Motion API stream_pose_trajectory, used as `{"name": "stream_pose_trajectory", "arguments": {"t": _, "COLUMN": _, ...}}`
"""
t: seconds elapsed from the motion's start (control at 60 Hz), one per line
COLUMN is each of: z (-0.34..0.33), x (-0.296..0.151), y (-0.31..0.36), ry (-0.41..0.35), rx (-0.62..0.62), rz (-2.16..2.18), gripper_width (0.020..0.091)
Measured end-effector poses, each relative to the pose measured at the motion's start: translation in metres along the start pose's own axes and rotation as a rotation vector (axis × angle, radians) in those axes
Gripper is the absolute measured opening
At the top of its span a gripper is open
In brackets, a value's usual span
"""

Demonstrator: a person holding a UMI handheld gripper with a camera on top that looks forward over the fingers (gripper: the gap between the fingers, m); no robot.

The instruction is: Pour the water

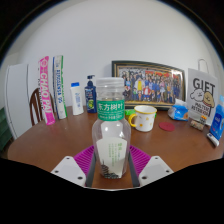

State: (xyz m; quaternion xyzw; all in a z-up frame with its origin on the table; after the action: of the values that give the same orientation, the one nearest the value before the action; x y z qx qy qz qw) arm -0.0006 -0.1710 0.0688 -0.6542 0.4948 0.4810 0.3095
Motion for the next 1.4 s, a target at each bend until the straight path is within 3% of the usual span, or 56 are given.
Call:
{"name": "stream_pose_trajectory", "arguments": {"t": 0.2, "z": -0.002, "x": -0.018, "y": 0.008, "ry": -0.012, "rx": 0.028, "rz": -0.03, "gripper_width": 0.0422}}
{"name": "stream_pose_trajectory", "arguments": {"t": 0.333, "z": 0.002, "x": -0.057, "y": 0.024, "ry": -0.043, "rx": 0.002, "rz": -0.014, "gripper_width": 0.0421}}
{"name": "stream_pose_trajectory", "arguments": {"t": 0.467, "z": 0.019, "x": -0.115, "y": 0.046, "ry": -0.12, "rx": -0.057, "rz": 0.109, "gripper_width": 0.042}}
{"name": "stream_pose_trajectory", "arguments": {"t": 0.633, "z": 0.044, "x": -0.184, "y": 0.055, "ry": -0.215, "rx": -0.218, "rz": 0.483, "gripper_width": 0.0419}}
{"name": "stream_pose_trajectory", "arguments": {"t": 0.8, "z": 0.082, "x": -0.227, "y": 0.042, "ry": -0.29, "rx": -0.402, "rz": 1.026, "gripper_width": 0.0417}}
{"name": "stream_pose_trajectory", "arguments": {"t": 1.133, "z": 0.138, "x": -0.226, "y": -0.02, "ry": -0.409, "rx": -0.564, "rz": 1.805, "gripper_width": 0.0416}}
{"name": "stream_pose_trajectory", "arguments": {"t": 1.4, "z": 0.156, "x": -0.205, "y": -0.039, "ry": -0.423, "rx": -0.593, "rz": 2.041, "gripper_width": 0.0416}}
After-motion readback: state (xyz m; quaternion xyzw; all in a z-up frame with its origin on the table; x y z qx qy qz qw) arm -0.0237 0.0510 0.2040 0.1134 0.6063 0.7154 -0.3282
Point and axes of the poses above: the point between the fingertips, and its own axes, seen from behind it with the camera up: y to the left, x down, z forward, the way the camera looks, the point moved 5 cm from there along -z, backward, against the way the camera looks, and after that the axes turned 7 degrees about -x, right-handed, at the moved point
